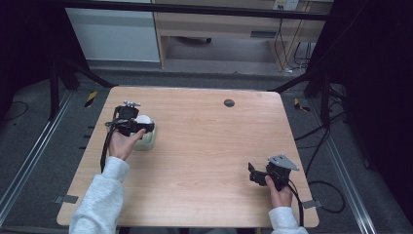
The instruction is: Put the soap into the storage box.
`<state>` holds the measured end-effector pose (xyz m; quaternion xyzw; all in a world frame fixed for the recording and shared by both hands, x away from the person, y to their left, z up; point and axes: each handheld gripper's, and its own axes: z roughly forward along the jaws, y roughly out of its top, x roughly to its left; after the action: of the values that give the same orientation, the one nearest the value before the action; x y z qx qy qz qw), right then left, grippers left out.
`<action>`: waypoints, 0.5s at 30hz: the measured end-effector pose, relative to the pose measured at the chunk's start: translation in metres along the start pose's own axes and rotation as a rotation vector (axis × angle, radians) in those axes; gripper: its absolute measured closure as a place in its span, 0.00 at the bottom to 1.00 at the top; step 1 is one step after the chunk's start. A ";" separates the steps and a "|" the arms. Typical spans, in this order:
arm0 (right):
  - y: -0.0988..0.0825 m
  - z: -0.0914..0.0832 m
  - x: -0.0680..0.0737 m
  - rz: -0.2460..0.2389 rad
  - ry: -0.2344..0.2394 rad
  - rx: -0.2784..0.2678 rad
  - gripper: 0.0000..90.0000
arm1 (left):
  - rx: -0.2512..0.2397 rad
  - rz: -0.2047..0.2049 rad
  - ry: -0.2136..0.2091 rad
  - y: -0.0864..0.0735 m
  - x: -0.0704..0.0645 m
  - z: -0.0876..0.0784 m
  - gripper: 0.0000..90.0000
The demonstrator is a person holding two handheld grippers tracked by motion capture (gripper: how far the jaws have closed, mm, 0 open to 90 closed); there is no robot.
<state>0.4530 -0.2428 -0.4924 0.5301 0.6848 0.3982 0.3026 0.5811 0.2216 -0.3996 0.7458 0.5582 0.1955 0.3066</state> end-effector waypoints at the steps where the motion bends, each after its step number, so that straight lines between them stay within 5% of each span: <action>1: 0.000 0.000 0.000 -0.001 0.000 0.000 0.04 | 0.001 0.001 0.002 0.000 0.000 0.001 0.27; 15: 0.000 0.001 0.000 -0.003 -0.002 -0.001 0.03 | 0.024 -0.035 0.021 -0.005 0.014 0.018 0.27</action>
<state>0.4534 -0.2427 -0.4926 0.5293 0.6850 0.3974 0.3044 0.5929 0.2318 -0.4167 0.7373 0.5769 0.1912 0.2950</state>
